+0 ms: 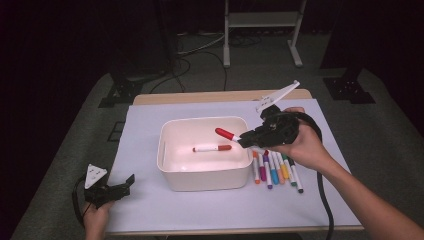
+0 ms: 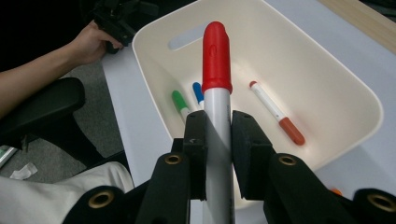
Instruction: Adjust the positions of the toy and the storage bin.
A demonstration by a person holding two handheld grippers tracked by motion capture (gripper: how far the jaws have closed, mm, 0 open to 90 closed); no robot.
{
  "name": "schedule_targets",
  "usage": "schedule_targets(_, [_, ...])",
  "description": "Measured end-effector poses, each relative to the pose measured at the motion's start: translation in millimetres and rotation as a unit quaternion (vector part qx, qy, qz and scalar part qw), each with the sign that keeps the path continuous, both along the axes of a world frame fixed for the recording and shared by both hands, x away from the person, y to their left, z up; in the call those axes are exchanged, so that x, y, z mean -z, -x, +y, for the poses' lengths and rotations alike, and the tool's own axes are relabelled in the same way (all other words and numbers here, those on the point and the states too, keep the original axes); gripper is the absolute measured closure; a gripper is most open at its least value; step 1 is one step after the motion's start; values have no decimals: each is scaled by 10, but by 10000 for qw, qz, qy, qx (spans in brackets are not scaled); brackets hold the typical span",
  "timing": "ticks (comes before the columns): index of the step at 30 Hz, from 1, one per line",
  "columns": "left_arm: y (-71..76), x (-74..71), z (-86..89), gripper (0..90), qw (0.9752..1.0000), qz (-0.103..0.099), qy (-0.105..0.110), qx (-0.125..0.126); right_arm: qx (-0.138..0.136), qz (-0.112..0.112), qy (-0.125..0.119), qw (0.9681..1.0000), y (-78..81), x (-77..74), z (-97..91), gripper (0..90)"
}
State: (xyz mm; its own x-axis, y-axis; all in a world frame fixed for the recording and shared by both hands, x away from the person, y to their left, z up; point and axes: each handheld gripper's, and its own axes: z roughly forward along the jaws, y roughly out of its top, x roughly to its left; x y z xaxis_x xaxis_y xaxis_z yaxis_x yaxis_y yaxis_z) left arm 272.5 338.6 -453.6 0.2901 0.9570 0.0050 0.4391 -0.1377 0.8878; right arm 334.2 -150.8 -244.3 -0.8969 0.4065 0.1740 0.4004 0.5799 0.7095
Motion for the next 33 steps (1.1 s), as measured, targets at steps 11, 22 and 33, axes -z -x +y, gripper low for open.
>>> schedule_targets(11, [1,-2,5,0,10000,11,11,11,-405,-3,84,9991,-21,29,324,758])
schedule_targets(22, [3,-3,5,0,10000,4,5,21,-661,4,146,9977,-43,85,534,757])
schedule_targets(33, [1,-2,7,0,10000,10,24,25,-861,49,197,9961,-97,214,738,757])
